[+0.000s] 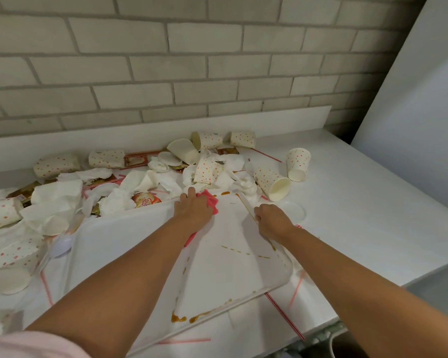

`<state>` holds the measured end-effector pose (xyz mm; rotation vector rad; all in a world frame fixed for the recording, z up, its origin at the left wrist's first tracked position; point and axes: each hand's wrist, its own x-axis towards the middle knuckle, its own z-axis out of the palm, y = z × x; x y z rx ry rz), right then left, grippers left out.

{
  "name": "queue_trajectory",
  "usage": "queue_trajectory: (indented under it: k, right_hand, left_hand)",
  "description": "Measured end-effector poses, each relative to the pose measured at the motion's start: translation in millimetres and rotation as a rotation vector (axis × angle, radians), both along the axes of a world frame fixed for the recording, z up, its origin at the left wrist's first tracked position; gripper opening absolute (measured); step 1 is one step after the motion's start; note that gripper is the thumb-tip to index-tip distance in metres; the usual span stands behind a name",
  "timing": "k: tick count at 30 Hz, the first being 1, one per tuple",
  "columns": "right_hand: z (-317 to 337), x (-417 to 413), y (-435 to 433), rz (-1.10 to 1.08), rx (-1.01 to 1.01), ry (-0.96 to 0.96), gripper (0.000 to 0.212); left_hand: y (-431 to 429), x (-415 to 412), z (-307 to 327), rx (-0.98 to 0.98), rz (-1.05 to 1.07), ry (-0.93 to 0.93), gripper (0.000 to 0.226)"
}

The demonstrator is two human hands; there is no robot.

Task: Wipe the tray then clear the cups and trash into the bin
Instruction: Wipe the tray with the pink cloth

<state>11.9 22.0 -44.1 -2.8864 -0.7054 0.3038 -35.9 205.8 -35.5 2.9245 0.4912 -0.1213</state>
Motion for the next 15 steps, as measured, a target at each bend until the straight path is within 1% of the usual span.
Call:
queue_trajectory:
  k: [4, 8, 13, 15]
  right_hand:
    - [2, -1, -1, 0.011, -0.002, 0.013, 0.042]
    - [2, -1, -2, 0.038, -0.005, -0.014, 0.041]
    - [4, -3, -2, 0.026, -0.008, 0.011, 0.040]
    - [6, -4, -1, 0.008, -0.006, 0.017, 0.033]
  left_hand:
    - [-11, 12, -2, -0.006, -0.012, 0.000, 0.041]
    - [-16, 19, -2, -0.027, -0.016, 0.014, 0.041]
    - [-19, 27, 4, -0.087, -0.022, 0.101, 0.044]
    - [-19, 29, 7, -0.100, -0.033, 0.134, 0.045]
